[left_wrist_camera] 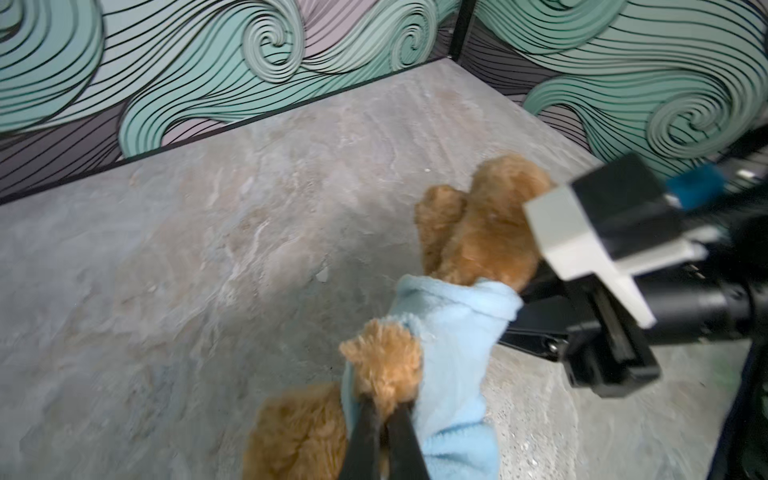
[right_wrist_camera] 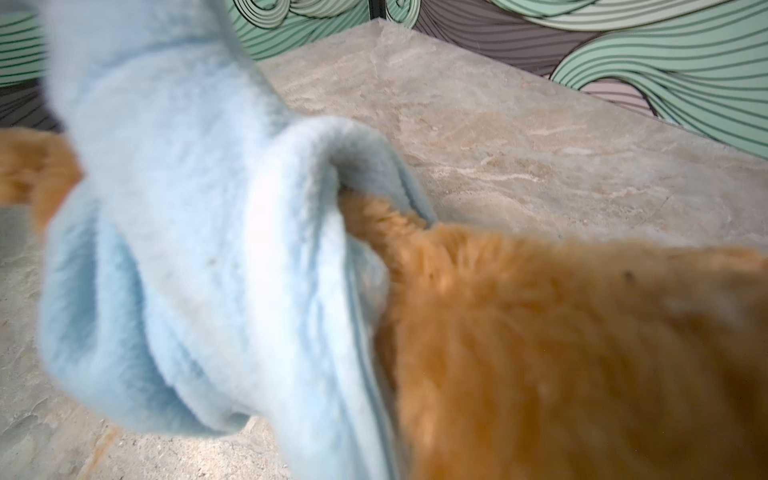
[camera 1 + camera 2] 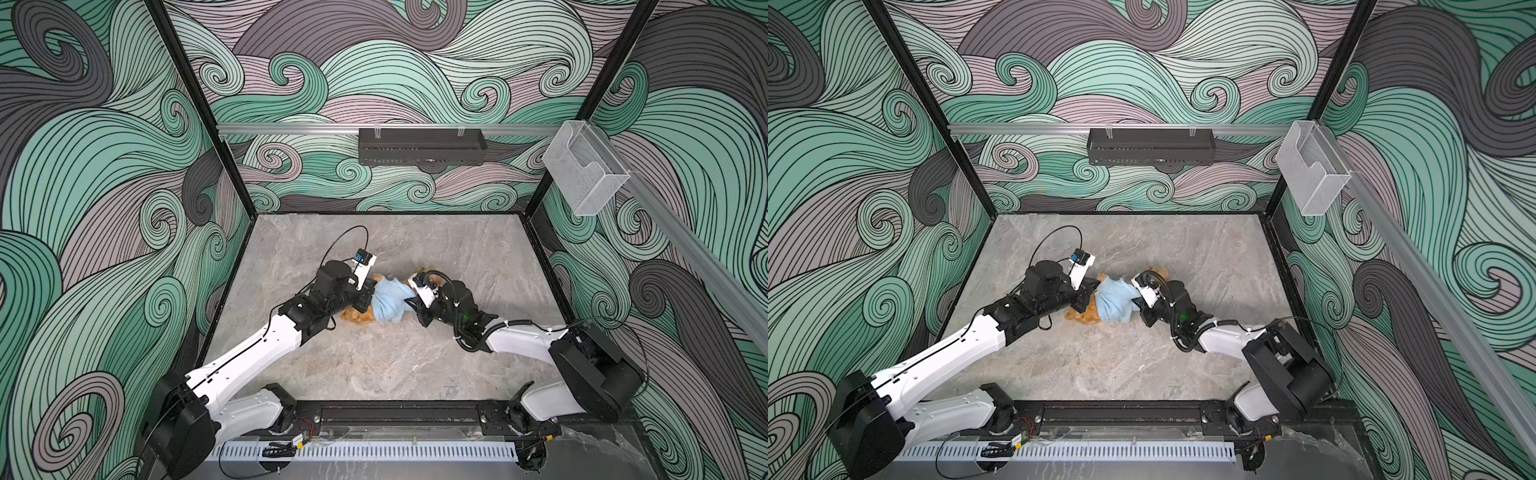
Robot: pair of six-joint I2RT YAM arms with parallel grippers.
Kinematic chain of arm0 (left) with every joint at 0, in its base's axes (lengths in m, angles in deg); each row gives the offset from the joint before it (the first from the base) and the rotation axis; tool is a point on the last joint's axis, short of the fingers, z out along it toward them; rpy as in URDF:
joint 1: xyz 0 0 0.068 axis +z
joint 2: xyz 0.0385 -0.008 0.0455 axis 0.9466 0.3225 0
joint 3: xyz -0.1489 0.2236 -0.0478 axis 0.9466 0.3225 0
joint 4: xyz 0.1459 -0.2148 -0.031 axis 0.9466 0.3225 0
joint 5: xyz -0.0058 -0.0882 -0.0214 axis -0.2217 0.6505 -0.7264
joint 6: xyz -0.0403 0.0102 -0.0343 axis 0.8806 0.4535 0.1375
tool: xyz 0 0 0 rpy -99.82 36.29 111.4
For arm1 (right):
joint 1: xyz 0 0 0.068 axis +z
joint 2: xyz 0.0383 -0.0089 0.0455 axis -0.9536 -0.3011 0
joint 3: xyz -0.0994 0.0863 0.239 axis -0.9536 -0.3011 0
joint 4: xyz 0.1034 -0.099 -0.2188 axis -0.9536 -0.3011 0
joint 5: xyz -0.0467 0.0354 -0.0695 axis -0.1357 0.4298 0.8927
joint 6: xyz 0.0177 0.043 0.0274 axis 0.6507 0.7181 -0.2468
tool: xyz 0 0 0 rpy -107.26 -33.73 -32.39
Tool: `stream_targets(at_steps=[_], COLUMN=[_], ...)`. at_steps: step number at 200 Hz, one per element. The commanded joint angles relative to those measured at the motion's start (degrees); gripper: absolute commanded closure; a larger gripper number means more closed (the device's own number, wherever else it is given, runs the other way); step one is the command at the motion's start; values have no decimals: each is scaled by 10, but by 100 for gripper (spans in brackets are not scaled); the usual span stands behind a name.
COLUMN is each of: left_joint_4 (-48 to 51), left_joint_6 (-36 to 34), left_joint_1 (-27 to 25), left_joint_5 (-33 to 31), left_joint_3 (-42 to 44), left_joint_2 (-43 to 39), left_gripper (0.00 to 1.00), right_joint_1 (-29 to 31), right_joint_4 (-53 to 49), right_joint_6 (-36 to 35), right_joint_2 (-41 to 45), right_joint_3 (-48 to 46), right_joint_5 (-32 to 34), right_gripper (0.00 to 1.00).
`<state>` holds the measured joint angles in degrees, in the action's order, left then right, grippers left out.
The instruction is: Dress the teddy bear
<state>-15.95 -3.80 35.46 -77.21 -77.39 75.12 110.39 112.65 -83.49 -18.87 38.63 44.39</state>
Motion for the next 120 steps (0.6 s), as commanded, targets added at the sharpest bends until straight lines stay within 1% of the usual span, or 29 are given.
stream_targets(at_steps=[1, 8, 17, 20, 31, 44, 53, 66, 68, 70, 74, 86, 99, 120], left_joint_4=[-31, -33, -39, -41, -33, -5, 15, 20, 20, 20, 19, 20, 27, 51], left_joint_6=[94, 88, 69, 62, 53, 30, 25, 6, 5, 4, 2, -5, -5, -1], left_joint_1=[11, 11, 11, 11, 11, 11, 10, 11, 11, 11, 11, 11, 11, 11], left_joint_5=[-115, -90, -43, -22, 27, 70, 84, 110, 113, 115, 119, 125, 124, 126], left_joint_3=[-41, -43, -47, -49, -58, -74, -82, -83, -83, -83, -83, -87, -94, -112], left_joint_2=[-6, -1, 8, 12, 29, 51, 64, 76, 78, 80, 82, 89, 96, 106], left_gripper=[100, 100, 100, 100, 100, 100, 100, 100, 100, 100, 100, 100, 100, 100], right_joint_1=[-13, -12, -11, -11, -10, -11, -14, -20, -21, -22, -23, -27, -34, -36], right_joint_4=[-35, -27, -28, -30, -49, -82, -114, -160, -167, -173, -188, -217, -231, -241], right_joint_6=[-26, -29, -32, -31, -27, -12, -1, 11, 12, 13, 15, 22, 36, 38], right_joint_2=[-5, -4, -5, -5, -5, 3, 13, 29, 31, 34, 41, 60, 87, 140], right_joint_3=[-44, -44, -41, -39, -26, -11, 0, 16, 17, 19, 22, 29, 29, 28], right_joint_5=[40, 35, 33, 32, 40, 75, 104, 132, 134, 137, 141, 154, 159, 166], right_gripper=[100, 100, 100, 97, 82, 61, 52, 42, 38, 32, 29, 21, 18, 11])
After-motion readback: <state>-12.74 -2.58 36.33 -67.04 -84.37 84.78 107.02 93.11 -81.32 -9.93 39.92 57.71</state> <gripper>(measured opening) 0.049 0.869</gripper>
